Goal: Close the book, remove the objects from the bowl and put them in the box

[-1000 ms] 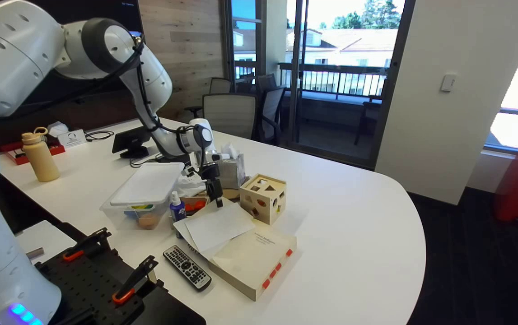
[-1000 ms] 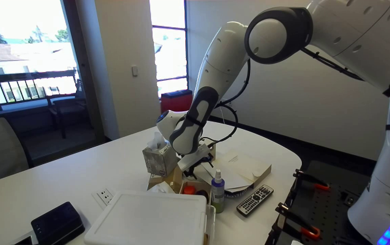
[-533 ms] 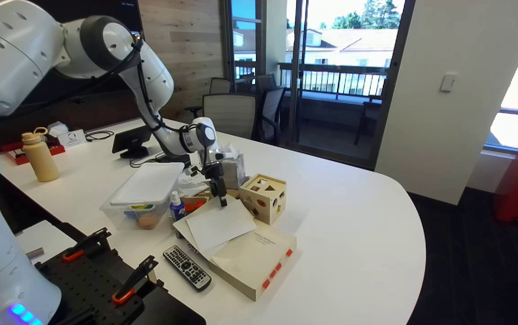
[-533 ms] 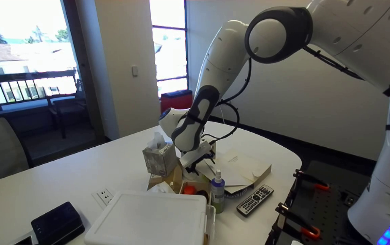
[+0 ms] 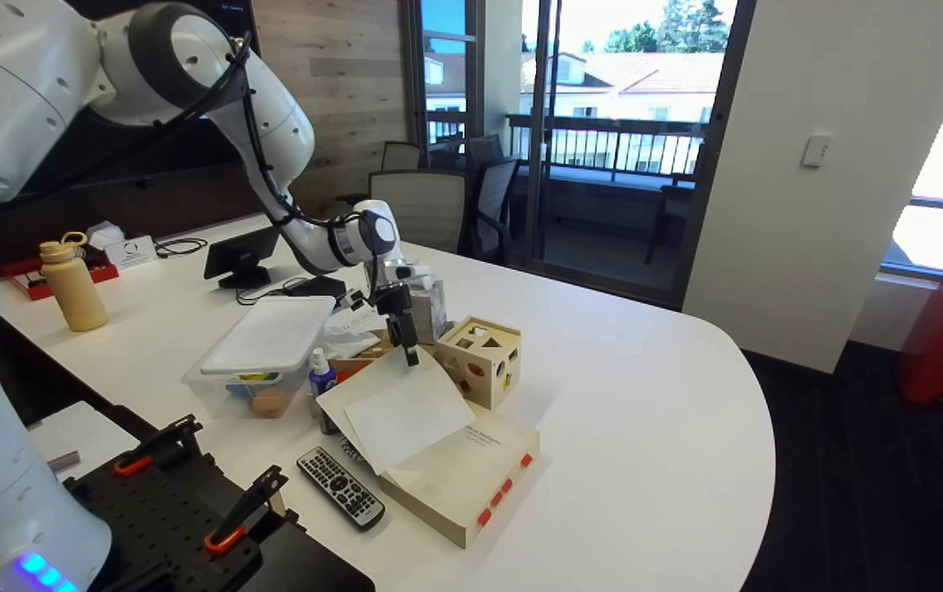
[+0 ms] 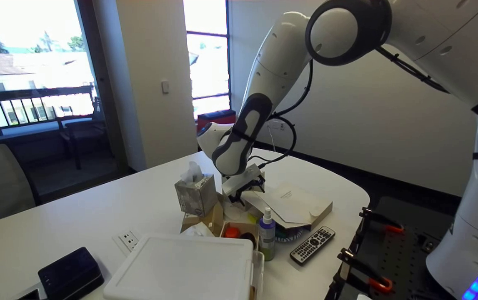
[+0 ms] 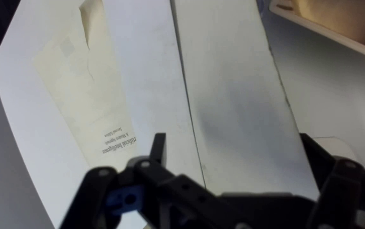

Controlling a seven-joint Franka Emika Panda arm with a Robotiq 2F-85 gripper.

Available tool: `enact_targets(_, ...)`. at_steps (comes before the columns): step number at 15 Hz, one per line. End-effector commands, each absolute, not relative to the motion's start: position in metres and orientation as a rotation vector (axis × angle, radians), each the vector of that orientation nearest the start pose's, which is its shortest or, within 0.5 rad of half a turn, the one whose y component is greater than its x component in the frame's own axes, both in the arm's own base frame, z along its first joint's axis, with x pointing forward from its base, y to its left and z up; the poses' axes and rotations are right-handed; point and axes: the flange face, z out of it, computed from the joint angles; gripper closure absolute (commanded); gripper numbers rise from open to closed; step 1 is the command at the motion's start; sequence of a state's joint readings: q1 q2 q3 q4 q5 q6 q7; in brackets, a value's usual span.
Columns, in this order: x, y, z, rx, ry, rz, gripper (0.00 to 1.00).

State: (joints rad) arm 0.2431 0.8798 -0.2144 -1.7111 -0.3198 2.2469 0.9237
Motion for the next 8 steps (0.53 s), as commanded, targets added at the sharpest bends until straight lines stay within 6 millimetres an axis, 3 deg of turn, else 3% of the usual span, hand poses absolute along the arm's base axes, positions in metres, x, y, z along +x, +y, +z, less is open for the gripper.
enact_targets(1,0.604,0.002,0.096,-3.463,1.126,0.258,0.00)
enact_targets(8,0.574,-0.028,0.109,-3.450,1.244,0.349,0.00)
